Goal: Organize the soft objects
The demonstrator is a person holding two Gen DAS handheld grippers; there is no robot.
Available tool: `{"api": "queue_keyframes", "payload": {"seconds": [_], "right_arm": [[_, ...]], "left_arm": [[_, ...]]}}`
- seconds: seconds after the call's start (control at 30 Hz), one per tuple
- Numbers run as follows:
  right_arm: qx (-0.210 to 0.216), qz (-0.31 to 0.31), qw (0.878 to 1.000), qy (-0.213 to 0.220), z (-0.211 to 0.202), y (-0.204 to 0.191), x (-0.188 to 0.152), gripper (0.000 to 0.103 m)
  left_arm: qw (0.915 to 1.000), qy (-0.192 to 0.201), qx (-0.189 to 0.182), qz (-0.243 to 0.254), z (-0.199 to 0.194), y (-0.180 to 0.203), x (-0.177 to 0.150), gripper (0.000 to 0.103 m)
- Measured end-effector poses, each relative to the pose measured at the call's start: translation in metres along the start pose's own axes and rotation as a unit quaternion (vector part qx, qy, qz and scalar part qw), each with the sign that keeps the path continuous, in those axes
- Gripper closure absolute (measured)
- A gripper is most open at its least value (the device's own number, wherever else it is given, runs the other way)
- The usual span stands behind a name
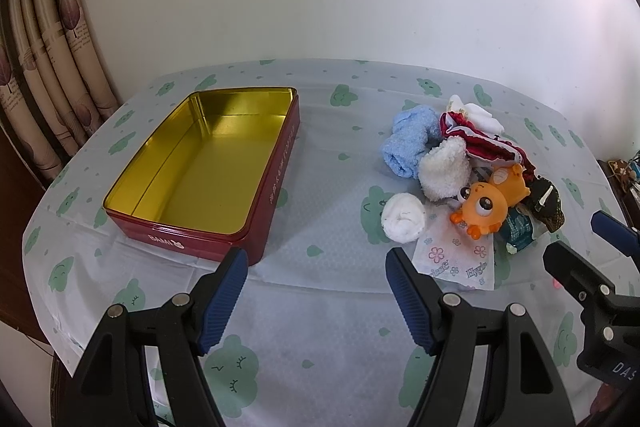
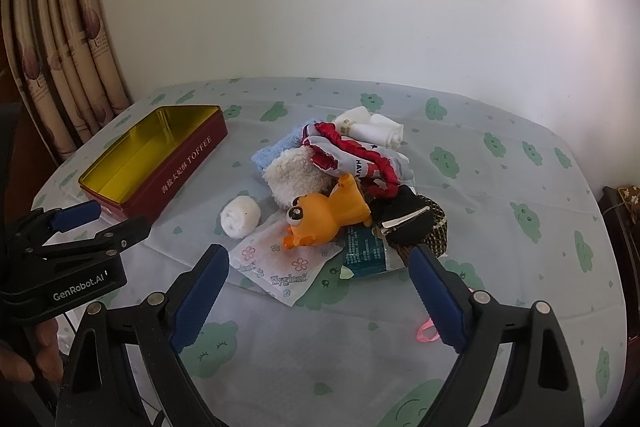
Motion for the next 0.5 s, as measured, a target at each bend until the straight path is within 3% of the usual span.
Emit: {"api": "queue_keyframes", "payload": {"seconds": [0.5], "right_arm": [[0.003, -0.010, 1.000, -0.001, -0.0011, -0.0033, 0.0021, 0.014]], "left_arm": [[1.0000, -0.002, -0.001, -0.002, -0.0007, 0.0014, 0.0016, 0.029]]}}
Point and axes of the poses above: each gripper's, at about its wrist camera, not at the fingertips, and z roughly the way its jaws point, y to its right, x to its top, the point moved 8 cm from there along z, roughly the way its jaws point, and after that the axes turned 15 degrees about -z, right-handed, at the moved point
